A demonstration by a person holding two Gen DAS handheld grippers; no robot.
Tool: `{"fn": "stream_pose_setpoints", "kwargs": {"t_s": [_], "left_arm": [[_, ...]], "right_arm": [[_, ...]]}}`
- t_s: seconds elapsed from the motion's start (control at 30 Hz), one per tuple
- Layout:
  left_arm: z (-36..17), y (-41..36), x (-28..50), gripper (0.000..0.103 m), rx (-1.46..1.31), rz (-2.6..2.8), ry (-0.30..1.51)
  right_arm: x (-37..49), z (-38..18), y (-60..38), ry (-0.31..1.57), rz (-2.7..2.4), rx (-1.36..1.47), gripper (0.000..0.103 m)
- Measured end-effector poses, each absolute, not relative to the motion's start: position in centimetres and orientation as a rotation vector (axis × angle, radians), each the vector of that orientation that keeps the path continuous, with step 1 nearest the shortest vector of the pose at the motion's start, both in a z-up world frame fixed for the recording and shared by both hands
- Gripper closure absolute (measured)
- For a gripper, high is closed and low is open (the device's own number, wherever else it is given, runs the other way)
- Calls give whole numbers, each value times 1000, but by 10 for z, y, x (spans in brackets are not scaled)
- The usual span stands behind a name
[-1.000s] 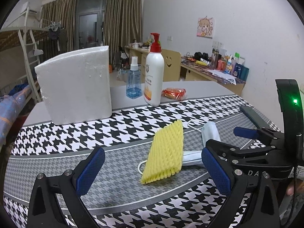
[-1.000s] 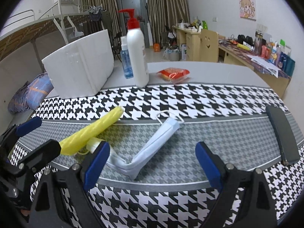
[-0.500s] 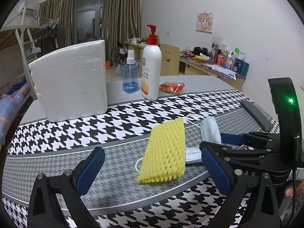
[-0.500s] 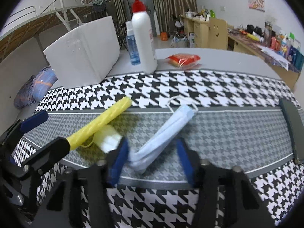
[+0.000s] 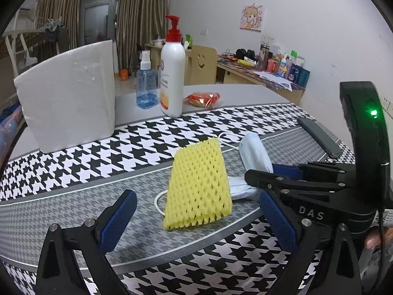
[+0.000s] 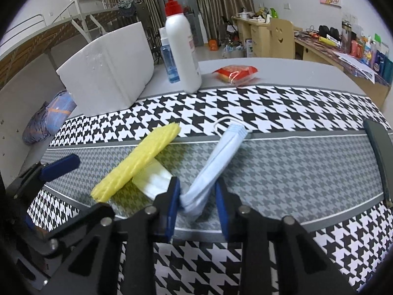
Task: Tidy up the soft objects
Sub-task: 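Close the left gripper on the yellow foam net while the right closes on the mask, then lift the yellow net and white mask off the table with both grippers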
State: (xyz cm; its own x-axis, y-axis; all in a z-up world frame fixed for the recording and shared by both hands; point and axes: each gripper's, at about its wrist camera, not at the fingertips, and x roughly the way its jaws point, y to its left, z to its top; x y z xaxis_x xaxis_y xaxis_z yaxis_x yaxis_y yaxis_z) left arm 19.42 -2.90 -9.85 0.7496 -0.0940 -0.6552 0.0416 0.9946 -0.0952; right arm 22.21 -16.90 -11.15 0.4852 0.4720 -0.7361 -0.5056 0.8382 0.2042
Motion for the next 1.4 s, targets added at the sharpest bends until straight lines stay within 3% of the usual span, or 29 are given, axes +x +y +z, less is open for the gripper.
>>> {"fn": "stream_pose_setpoints", "kwargs": {"t_s": [0.27, 0.43, 0.63, 1.03, 1.4], "left_arm": [[-107, -28, 200, 42, -94, -96, 765], [-108, -33, 201, 70, -77, -108, 774], [-107, -29, 199, 90, -88, -98, 772], [-84, -13, 178, 91, -117, -85, 692], [-60, -8, 155, 91, -116, -76, 616]], "right_arm": [[220, -111, -169, 879, 602, -46, 69], [219, -110, -169, 877, 601, -50, 69], [217, -109, -168, 873, 599, -53, 69], [212, -97, -173, 833, 588, -53, 83], [206, -85, -175, 790, 570, -56, 85]]}}
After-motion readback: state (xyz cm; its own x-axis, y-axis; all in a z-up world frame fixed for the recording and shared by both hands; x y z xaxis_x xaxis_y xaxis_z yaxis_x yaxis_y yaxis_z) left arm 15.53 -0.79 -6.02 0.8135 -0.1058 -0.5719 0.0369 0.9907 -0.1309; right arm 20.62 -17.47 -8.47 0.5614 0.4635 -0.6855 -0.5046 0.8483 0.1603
